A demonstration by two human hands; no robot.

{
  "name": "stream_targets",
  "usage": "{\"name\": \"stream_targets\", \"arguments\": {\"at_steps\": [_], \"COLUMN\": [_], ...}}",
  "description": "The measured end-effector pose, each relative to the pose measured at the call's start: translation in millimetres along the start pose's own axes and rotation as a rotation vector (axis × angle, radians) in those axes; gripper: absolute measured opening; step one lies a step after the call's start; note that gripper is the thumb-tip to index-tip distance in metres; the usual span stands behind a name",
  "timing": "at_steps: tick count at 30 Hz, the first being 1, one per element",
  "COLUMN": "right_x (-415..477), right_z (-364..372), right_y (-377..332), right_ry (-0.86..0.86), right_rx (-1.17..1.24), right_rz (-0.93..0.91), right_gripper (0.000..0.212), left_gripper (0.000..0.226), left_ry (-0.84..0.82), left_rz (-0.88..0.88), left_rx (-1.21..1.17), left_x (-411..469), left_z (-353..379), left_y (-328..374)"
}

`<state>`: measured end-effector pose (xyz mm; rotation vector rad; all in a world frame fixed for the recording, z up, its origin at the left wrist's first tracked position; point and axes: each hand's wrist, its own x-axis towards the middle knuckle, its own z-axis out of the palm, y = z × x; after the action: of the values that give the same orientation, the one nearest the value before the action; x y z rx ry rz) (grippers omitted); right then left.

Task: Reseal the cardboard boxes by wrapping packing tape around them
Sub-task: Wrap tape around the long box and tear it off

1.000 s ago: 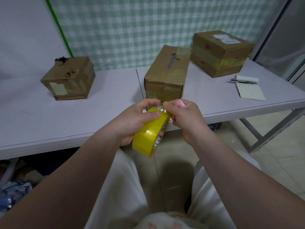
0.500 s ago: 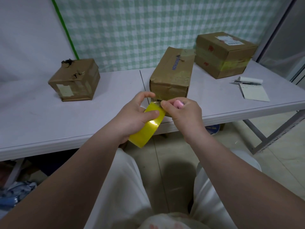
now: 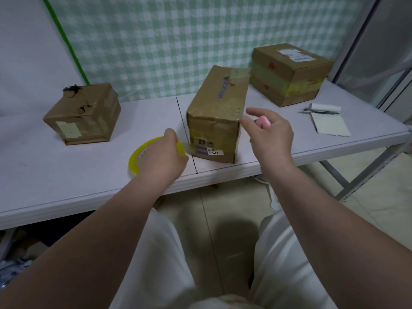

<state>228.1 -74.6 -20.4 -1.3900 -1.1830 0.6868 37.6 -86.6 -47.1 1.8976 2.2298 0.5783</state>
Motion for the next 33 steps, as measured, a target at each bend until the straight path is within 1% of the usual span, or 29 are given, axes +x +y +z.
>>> {"name": "stream_targets", "arguments": {"at_steps": [3,5,7,9,10,12,13,14,16,18,20,22,24,27,31,33], "right_x": [12.9,20.0,25.0,29.6,31.6,34.5,35.6,36.6,38.5,40.4,42.4,43.9,44.9,46.4,47.6,47.8], "right_z": [0.5,1.2,0.9,-0.5,-1.3,-1.8,-1.6,-1.1,-0.7,-1.3,-2.2,-2.1,-0.7,1.4,1.6,1.5], "right_y": [-1.2,-1.4,-0.8,1.3,2.9,5.6,6.3,6.6,6.6,6.8,8.1,9.3,10.3,12.2,14.4,14.8], "right_ry": [-0.091,-0.134,-0.182,-0.22,-0.23,-0.242,-0.246,-0.246,-0.239,-0.239,-0.24,-0.244,-0.249,-0.238,-0.238,-0.239], "right_rx": [0.019,-0.009,-0.025,-0.002,0.015,0.044,0.054,0.057,0.054,0.054,0.052,0.046,0.037,0.035,0.039,0.04], "right_rz": [-0.01,-0.022,-0.021,0.001,0.01,0.023,0.027,0.028,0.022,0.016,0.014,0.009,-0.004,-0.016,-0.02,-0.02], "right_gripper": [0.015,0.014,0.01,0.011,0.01,0.009,0.009,0.009,0.01,0.01,0.01,0.009,0.01,0.01,0.01,0.01], "left_gripper": [0.035,0.035,0.039,0.05,0.055,0.061,0.062,0.063,0.063,0.06,0.056,0.053,0.055,0.057,0.062,0.051], "left_ry": [-0.048,-0.074,-0.055,0.06,0.141,0.279,0.309,0.308,0.23,0.122,0.064,0.086,0.119,0.084,0.074,0.061], "left_rz": [0.0,-0.008,-0.026,-0.018,0.022,0.176,0.263,0.347,0.473,0.531,0.535,0.507,0.472,0.459,0.525,0.576], "left_rx": [0.036,0.076,0.061,-0.044,-0.11,-0.184,-0.181,-0.153,-0.03,0.098,0.152,0.155,0.153,0.203,0.241,0.198], "left_x": [3.4,6.2,8.7,9.0,9.0,11.3,13.9,18.4,30.1,40.7,46.2,48.4,48.5,50.1,55.4,58.7], "left_z": [5.9,8.4,6.7,-0.1,-5.1,-15.1,-19.7,-22.6,-24.9,-21.4,-15.0,-10.3,-9.3,-7.9,-8.2,-8.8], "left_y": [3.3,2.5,3.3,8.9,13.8,26.0,33.2,40.1,54.4,65.9,71.3,71.8,72.1,72.2,65.4,58.9]}}
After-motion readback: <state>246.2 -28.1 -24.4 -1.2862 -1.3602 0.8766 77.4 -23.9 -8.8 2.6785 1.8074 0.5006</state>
